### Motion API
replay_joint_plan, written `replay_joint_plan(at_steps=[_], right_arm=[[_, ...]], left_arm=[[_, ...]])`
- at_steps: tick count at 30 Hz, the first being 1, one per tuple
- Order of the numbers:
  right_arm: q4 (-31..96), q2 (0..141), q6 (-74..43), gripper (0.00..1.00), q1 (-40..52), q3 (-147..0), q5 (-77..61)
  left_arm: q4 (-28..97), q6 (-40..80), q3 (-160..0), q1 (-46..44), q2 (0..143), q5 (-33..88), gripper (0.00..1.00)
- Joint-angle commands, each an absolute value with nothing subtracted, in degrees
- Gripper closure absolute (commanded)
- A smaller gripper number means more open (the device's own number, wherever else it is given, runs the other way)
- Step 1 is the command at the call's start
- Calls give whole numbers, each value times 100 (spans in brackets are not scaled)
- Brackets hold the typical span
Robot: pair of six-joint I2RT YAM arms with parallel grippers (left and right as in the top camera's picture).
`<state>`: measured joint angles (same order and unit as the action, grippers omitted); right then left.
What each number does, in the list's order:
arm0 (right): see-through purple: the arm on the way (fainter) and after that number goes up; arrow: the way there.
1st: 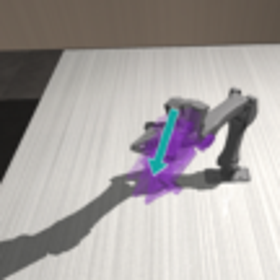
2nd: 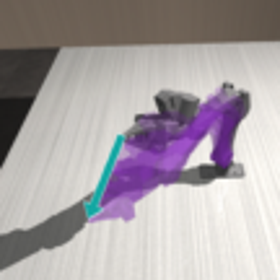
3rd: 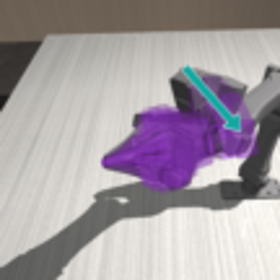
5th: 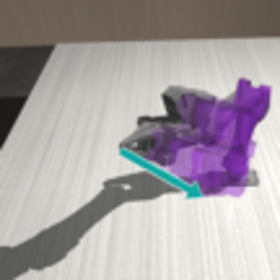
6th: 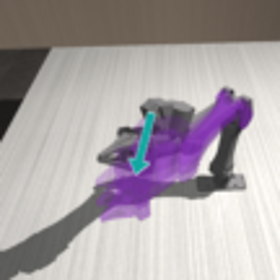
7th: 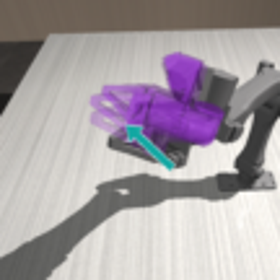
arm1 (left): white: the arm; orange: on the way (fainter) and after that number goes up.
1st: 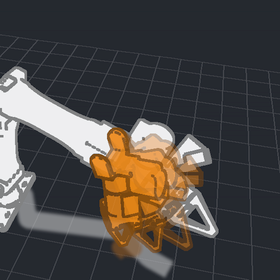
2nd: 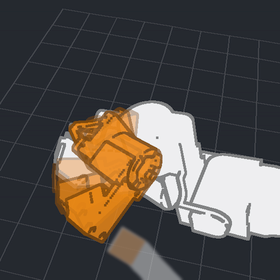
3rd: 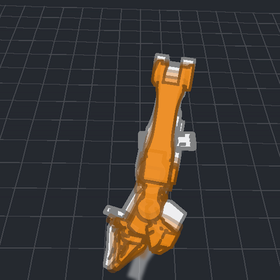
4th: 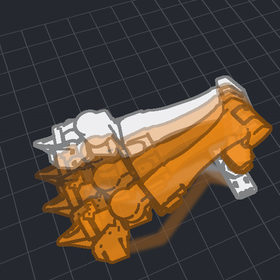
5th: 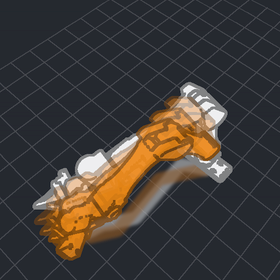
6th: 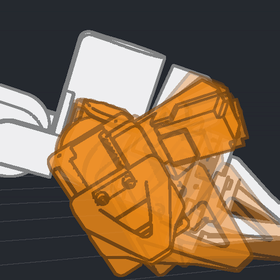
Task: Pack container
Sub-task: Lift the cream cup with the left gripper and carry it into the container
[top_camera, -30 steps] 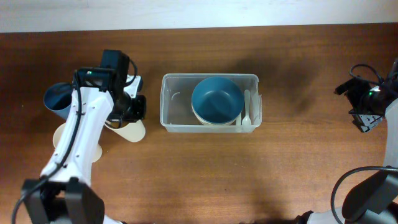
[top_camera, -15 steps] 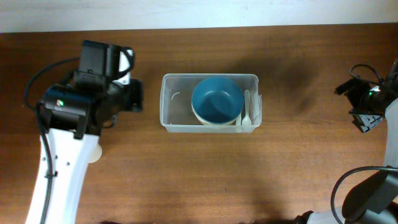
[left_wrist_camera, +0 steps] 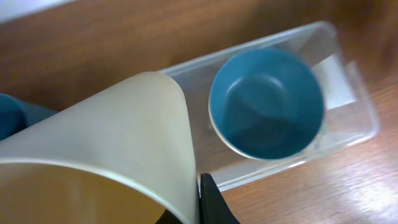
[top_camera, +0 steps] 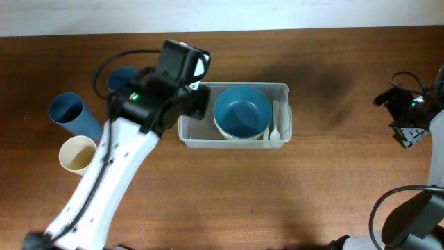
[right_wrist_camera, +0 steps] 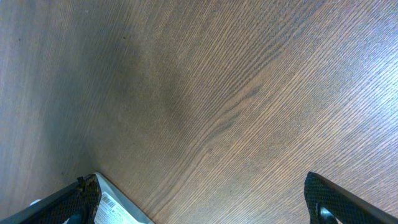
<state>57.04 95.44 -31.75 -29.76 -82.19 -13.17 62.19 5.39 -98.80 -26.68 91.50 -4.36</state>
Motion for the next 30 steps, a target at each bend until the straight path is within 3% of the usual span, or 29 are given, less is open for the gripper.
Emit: replay_joint_plan(at_steps=[1, 28, 30], right_arm=[[5701, 9402, -3223, 1, -2998, -8305, -1328], [5701, 9402, -3223, 1, -2998, -8305, -1328], [5701, 9402, -3223, 1, -2998, -8305, -1328]], left_arm=[[6119, 423, -9963, -2685, 9546, -429, 98], [5739, 381, -9959, -2685, 10908, -80, 98], [5728, 381, -9959, -2685, 10908, -82, 77]])
